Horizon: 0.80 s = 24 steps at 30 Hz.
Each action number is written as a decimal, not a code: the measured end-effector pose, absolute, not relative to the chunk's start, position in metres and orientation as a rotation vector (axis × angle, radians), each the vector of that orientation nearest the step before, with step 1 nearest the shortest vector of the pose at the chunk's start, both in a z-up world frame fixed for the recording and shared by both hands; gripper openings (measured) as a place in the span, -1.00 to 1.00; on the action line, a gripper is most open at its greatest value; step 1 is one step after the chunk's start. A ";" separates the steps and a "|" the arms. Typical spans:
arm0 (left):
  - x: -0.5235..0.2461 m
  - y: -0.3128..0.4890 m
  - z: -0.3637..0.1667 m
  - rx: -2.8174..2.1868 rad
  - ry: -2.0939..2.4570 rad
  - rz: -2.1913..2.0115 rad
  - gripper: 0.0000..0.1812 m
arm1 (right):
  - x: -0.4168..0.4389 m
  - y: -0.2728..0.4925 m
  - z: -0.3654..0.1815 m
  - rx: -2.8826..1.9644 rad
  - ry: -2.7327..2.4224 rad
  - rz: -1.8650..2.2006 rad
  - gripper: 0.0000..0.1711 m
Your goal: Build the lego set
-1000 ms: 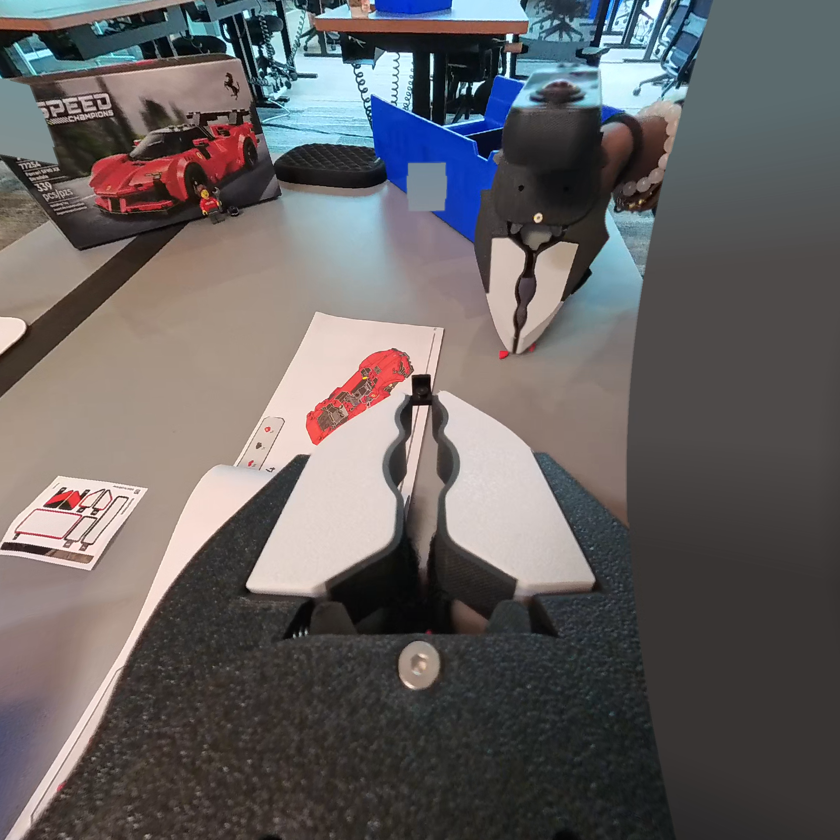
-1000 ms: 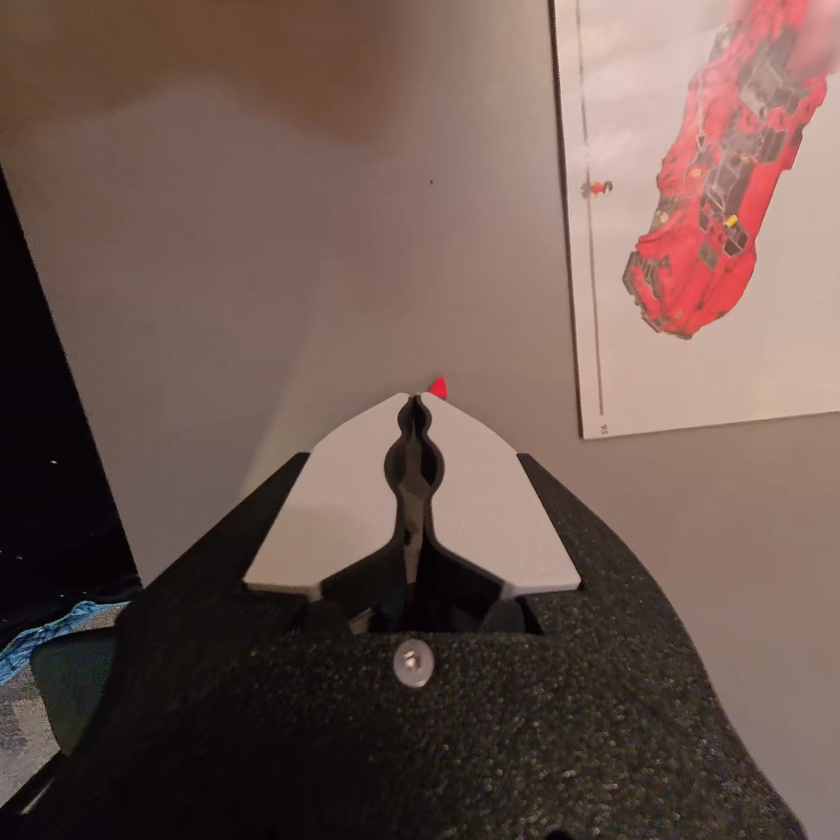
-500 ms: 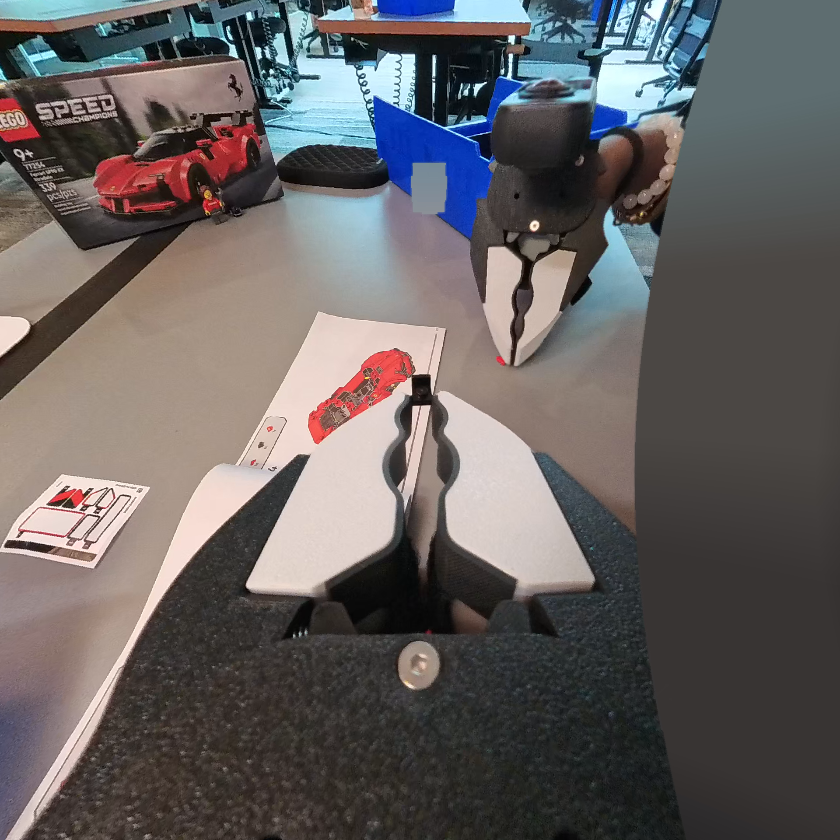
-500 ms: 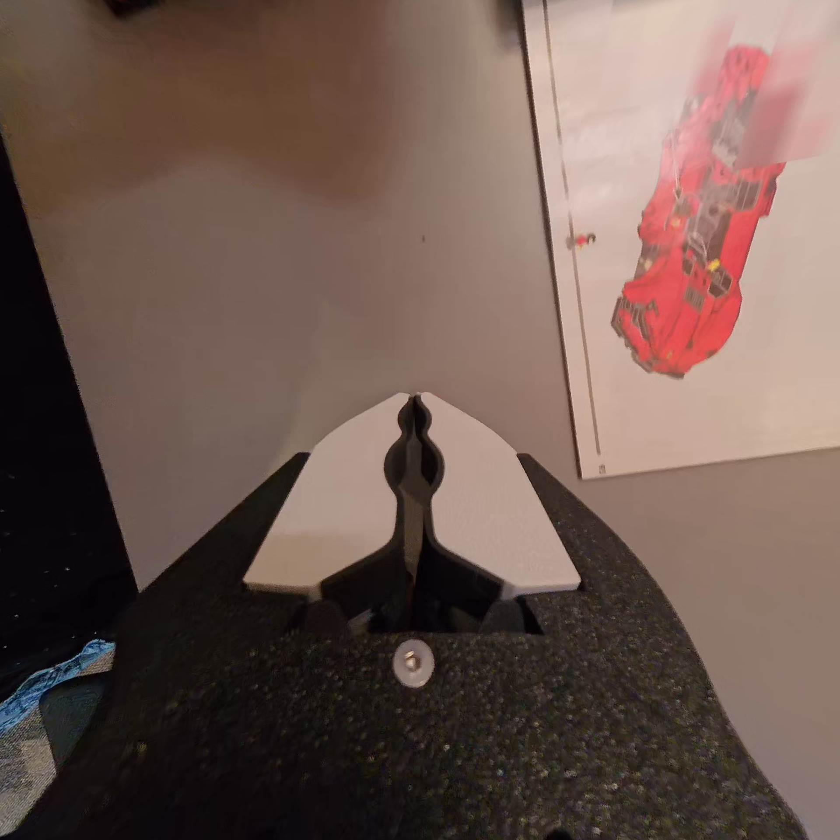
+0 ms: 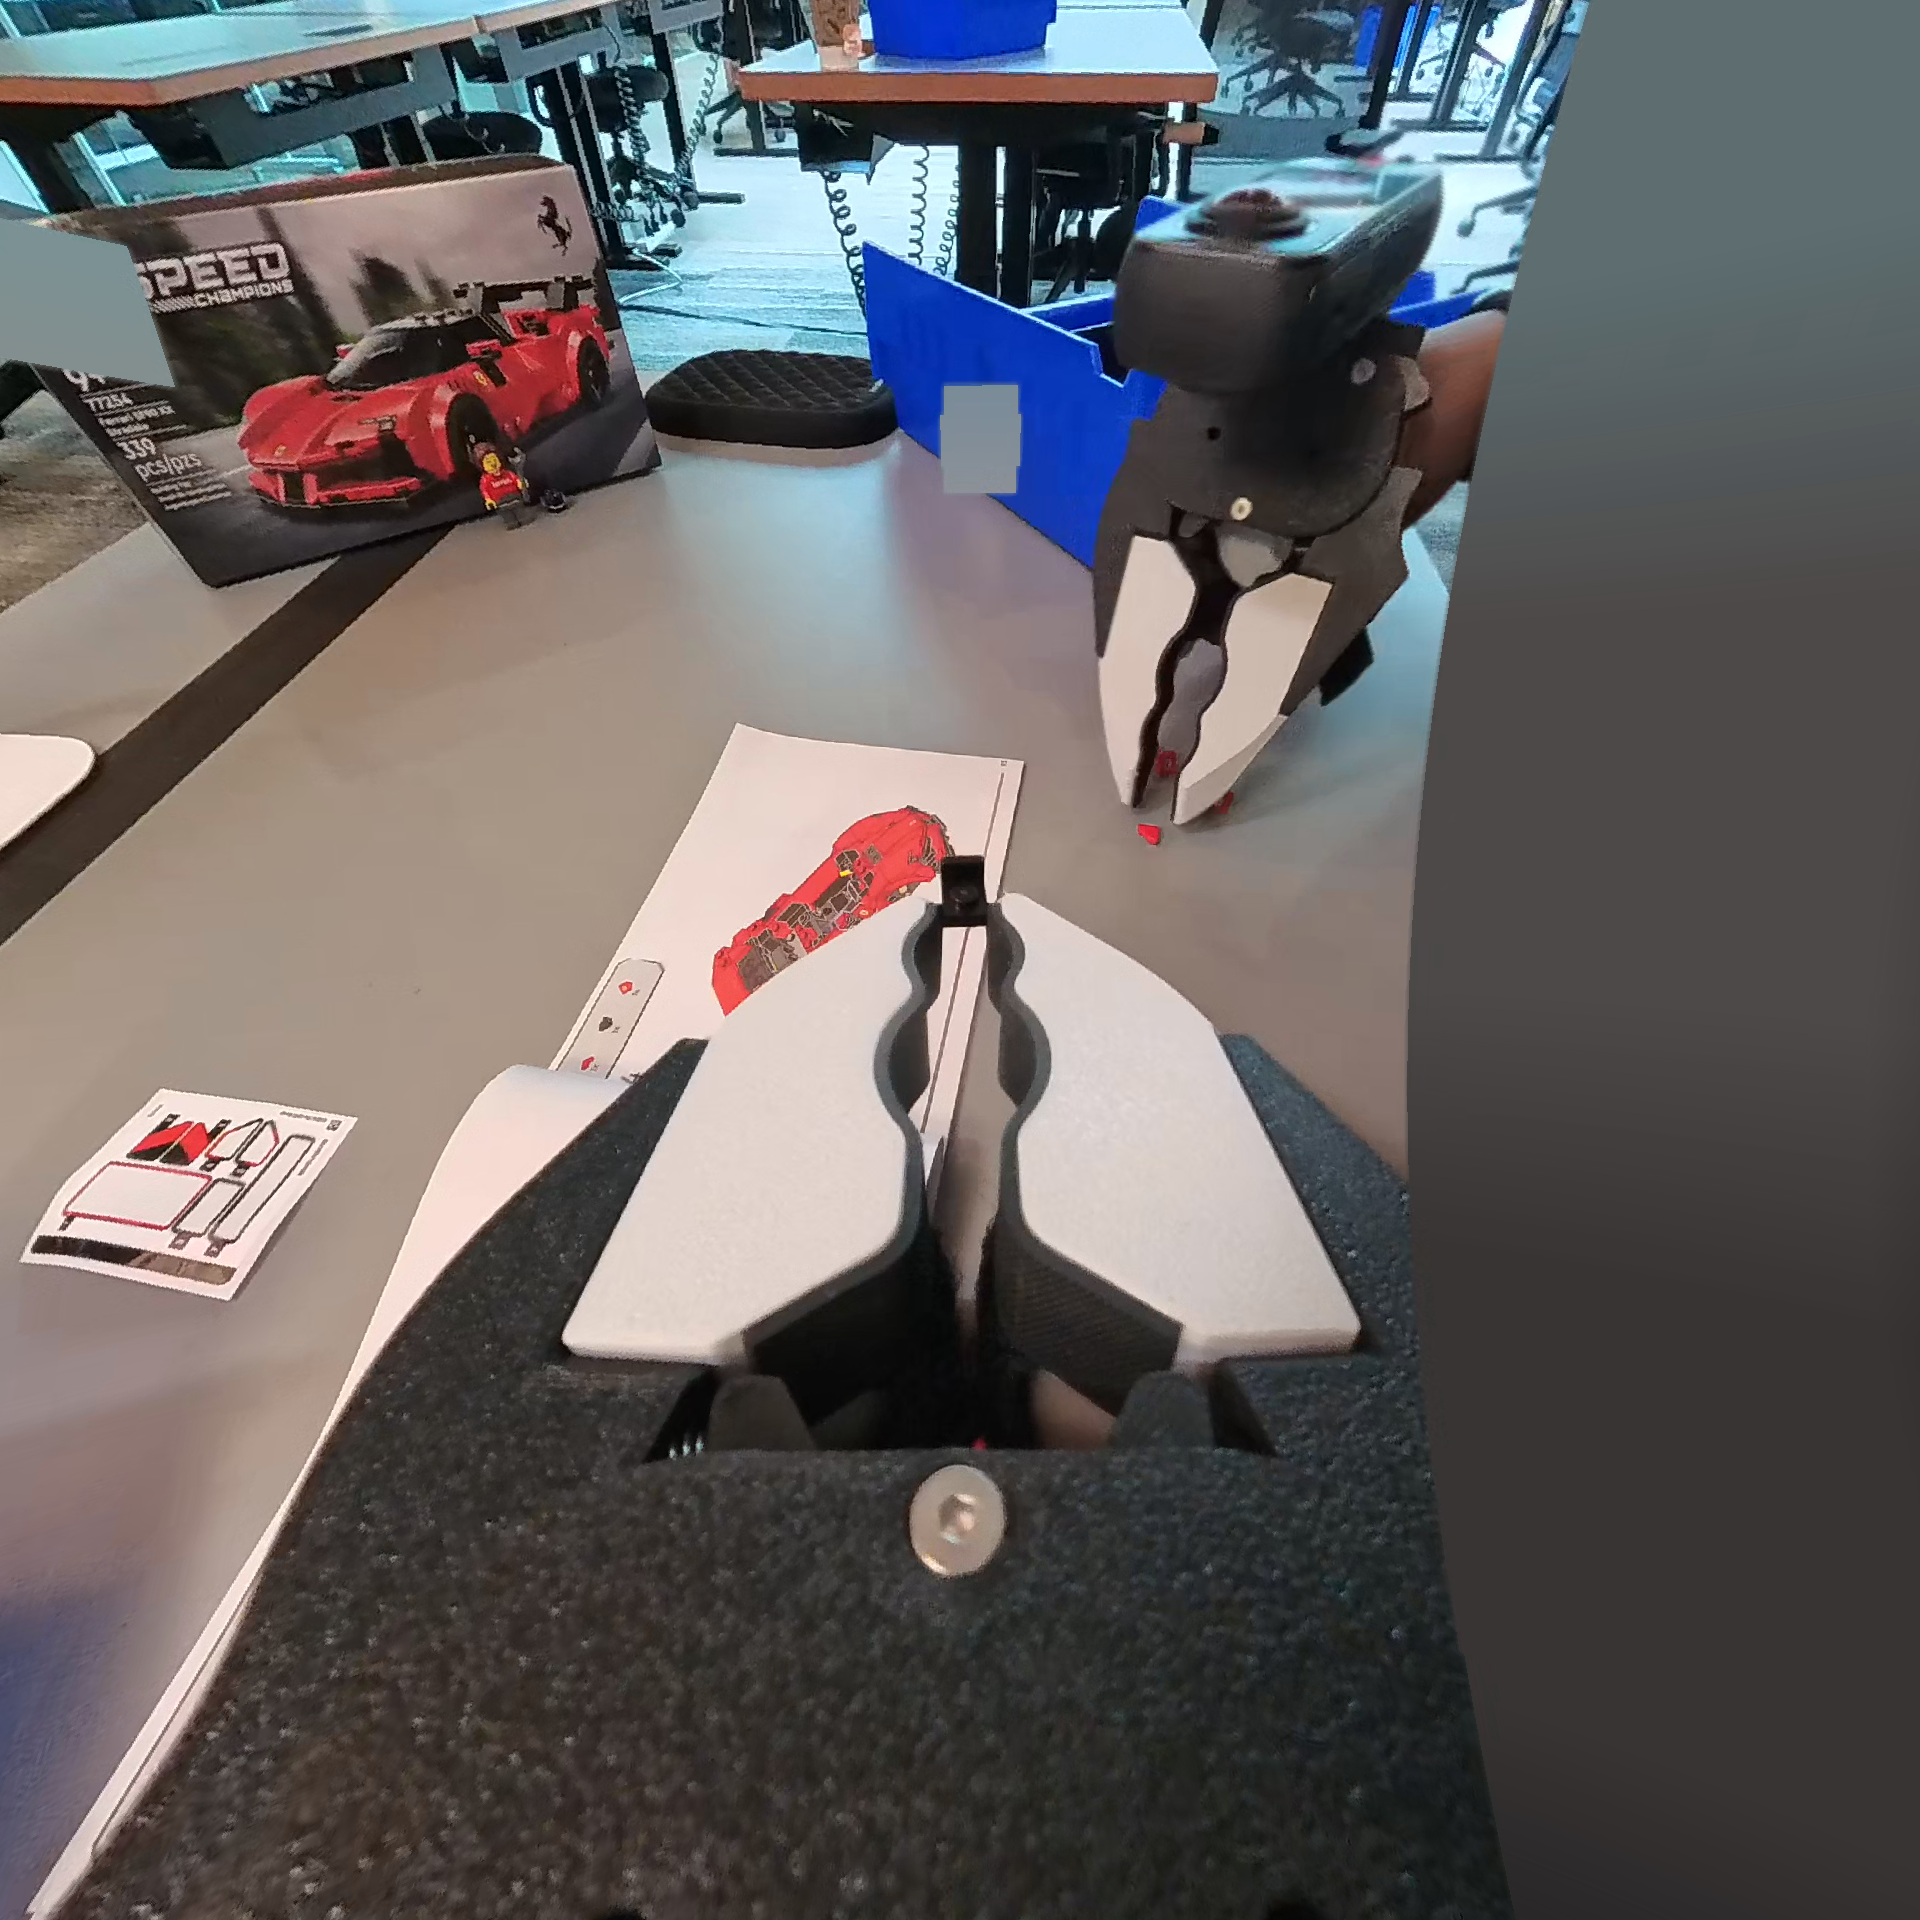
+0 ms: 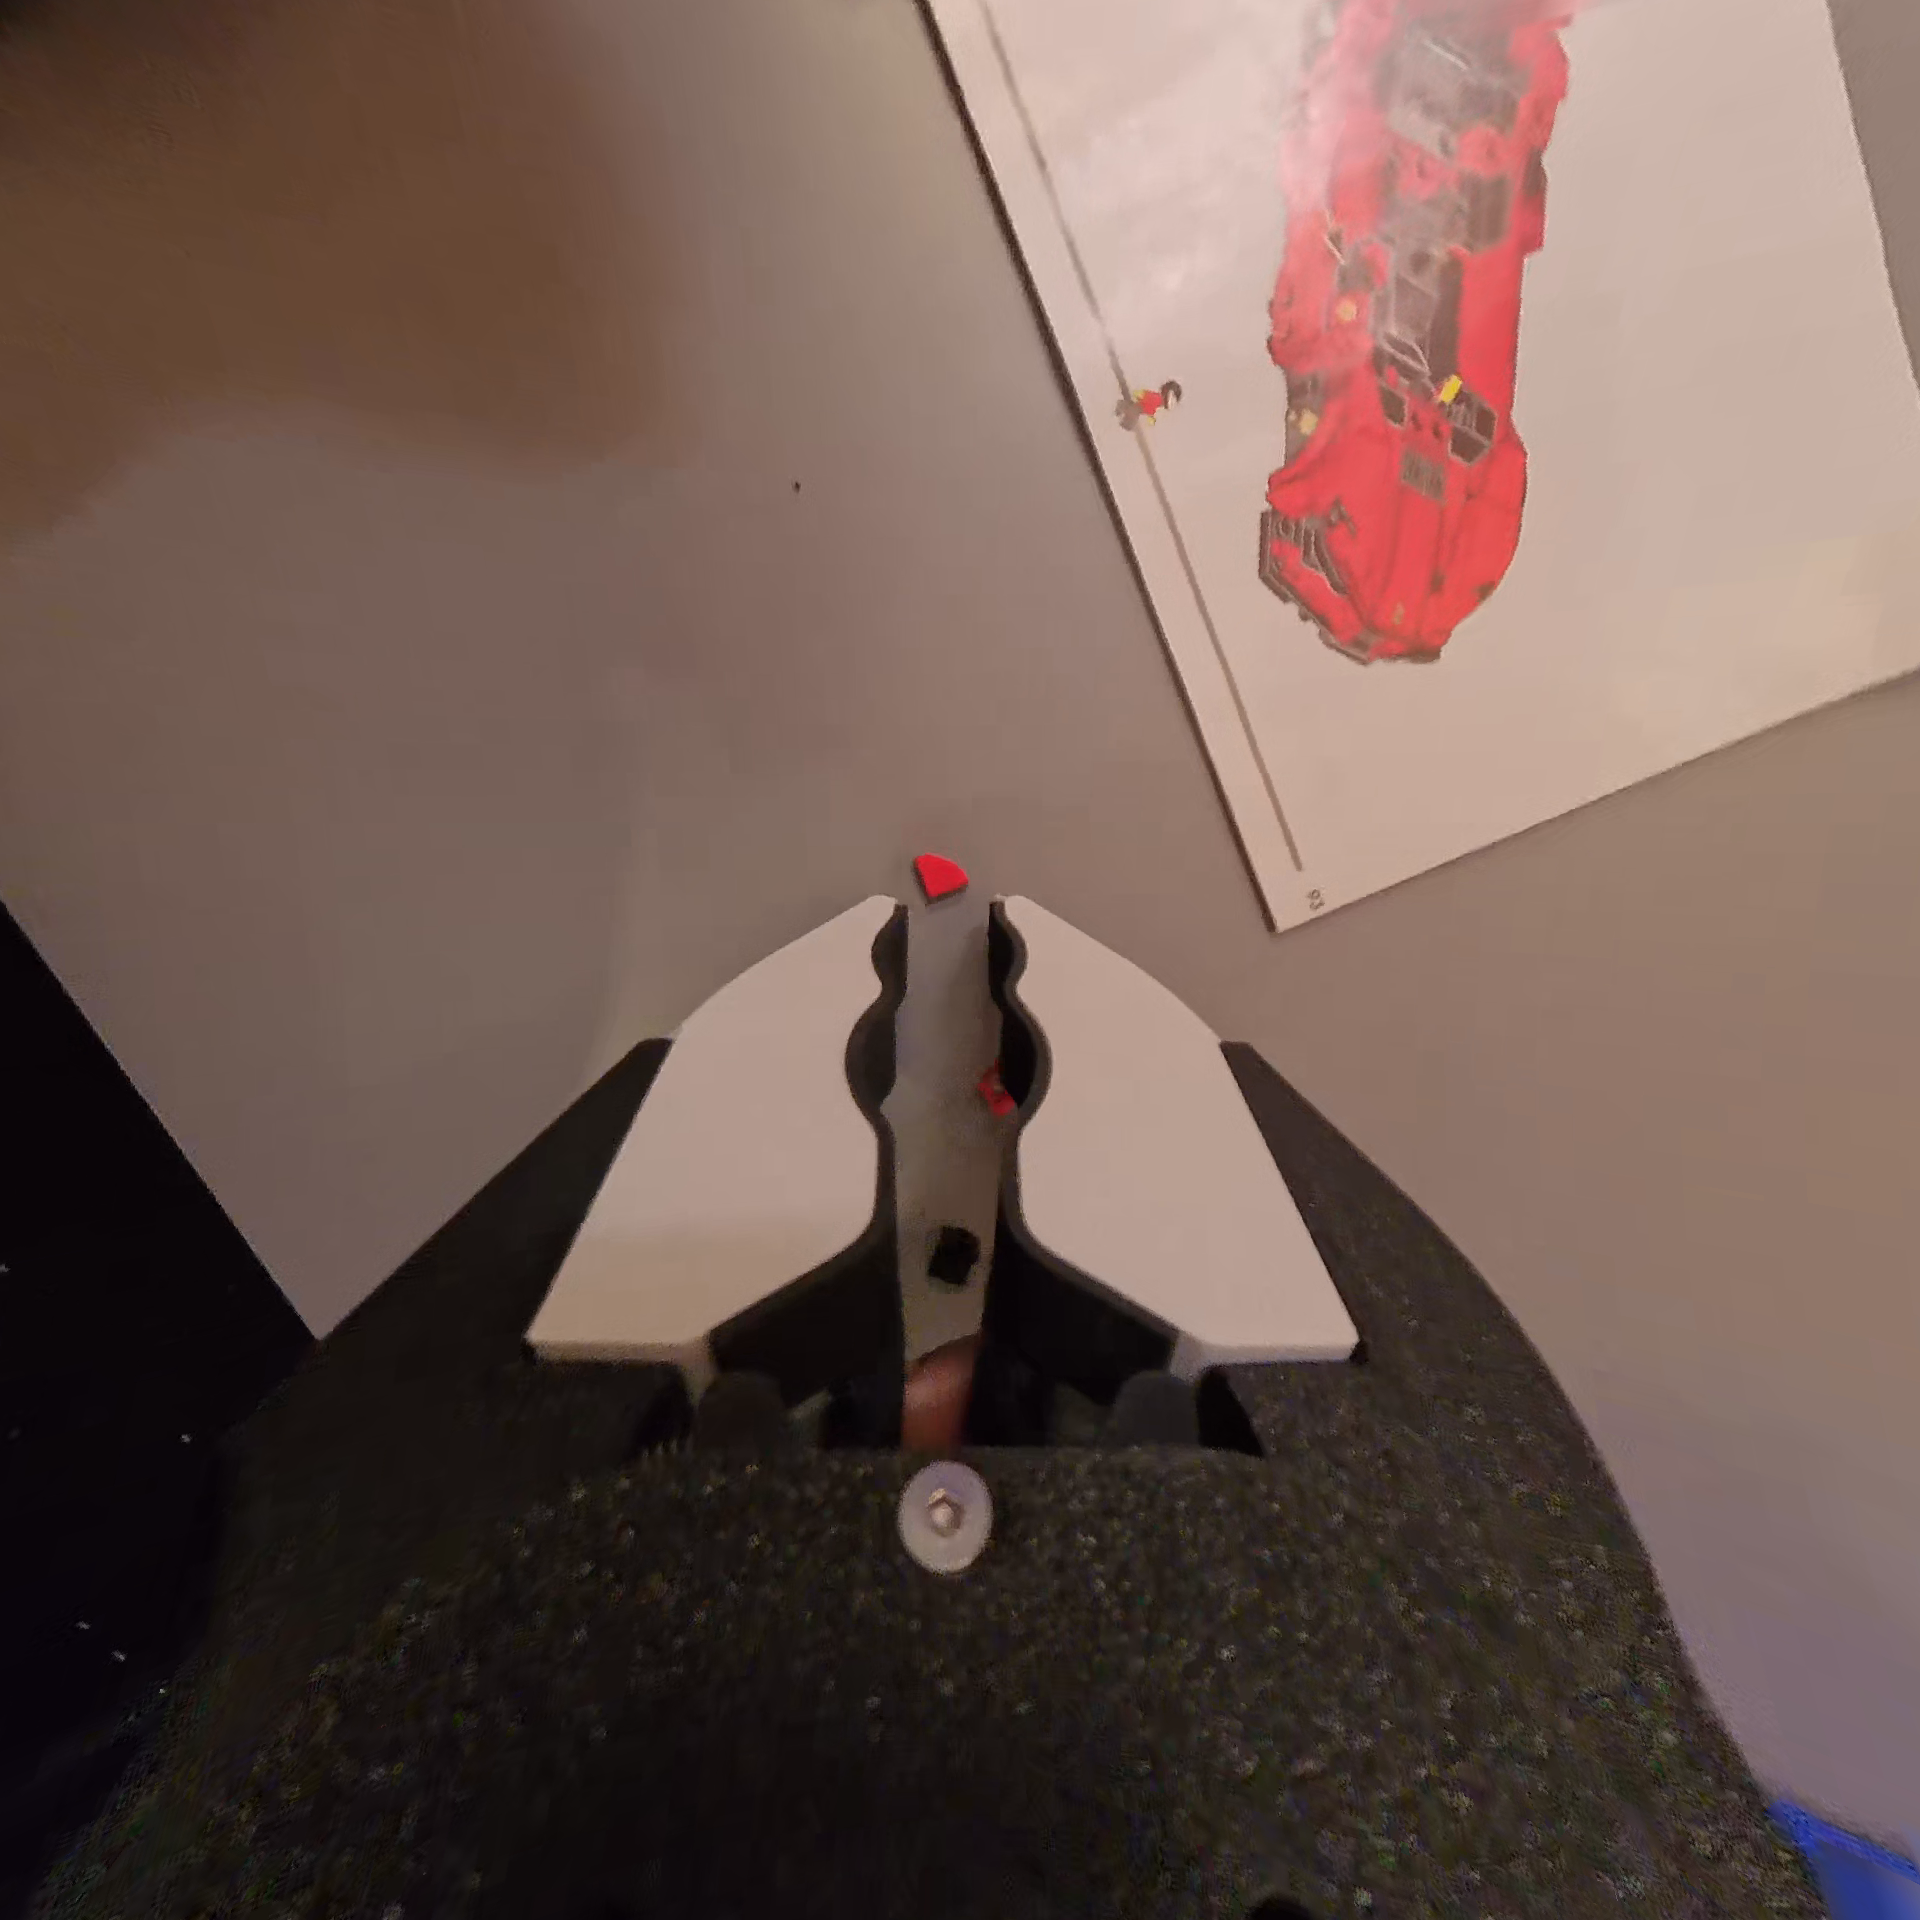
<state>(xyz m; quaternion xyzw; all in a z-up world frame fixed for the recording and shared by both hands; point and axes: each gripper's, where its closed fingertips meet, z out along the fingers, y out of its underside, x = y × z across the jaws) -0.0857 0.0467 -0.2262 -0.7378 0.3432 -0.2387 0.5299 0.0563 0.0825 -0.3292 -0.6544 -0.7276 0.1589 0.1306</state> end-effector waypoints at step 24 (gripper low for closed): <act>-0.083 0.046 -0.229 -1.763 0.828 -0.587 -0.92 | 0.050 0.083 -0.334 -2.036 -1.938 0.401 -0.91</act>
